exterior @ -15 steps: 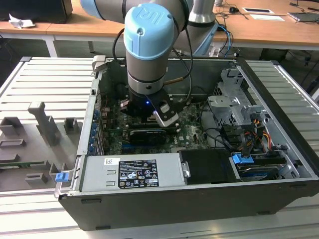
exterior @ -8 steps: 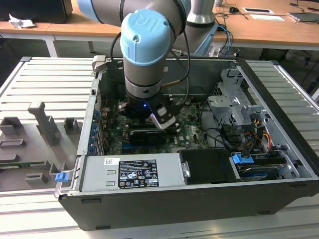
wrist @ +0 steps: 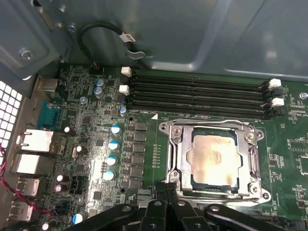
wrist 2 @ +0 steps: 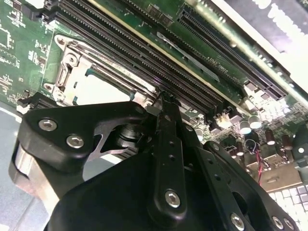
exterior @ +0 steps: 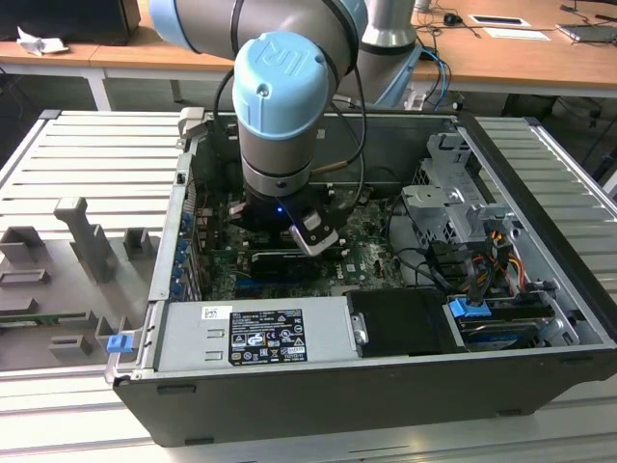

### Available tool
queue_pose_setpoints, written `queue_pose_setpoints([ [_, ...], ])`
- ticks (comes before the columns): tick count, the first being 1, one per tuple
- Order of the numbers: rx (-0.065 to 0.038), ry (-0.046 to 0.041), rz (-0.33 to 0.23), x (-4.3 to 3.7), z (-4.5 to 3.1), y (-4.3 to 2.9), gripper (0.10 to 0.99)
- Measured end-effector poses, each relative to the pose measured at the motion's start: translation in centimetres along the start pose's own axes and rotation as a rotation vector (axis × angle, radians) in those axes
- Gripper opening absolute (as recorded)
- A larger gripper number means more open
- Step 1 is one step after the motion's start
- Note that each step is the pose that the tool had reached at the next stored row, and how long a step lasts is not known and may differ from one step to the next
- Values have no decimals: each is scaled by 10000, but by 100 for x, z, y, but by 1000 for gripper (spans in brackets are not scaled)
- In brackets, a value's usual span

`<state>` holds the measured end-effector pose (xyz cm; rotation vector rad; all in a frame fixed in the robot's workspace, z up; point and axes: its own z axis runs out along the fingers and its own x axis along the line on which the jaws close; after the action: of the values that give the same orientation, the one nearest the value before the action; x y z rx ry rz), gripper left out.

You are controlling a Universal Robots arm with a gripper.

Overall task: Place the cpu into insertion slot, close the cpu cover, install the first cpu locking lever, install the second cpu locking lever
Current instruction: 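Install the second cpu locking lever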

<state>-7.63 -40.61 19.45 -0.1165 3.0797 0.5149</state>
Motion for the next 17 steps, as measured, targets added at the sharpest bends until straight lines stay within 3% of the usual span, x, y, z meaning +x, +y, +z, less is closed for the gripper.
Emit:
queue_pose_setpoints([
  [4, -115, -5, 0, 21, 21, -7, 106],
  [10, -126, -9, -1, 26, -54, 20, 106],
  [17, -125, -9, -1, 25, -86, 31, 106],
])
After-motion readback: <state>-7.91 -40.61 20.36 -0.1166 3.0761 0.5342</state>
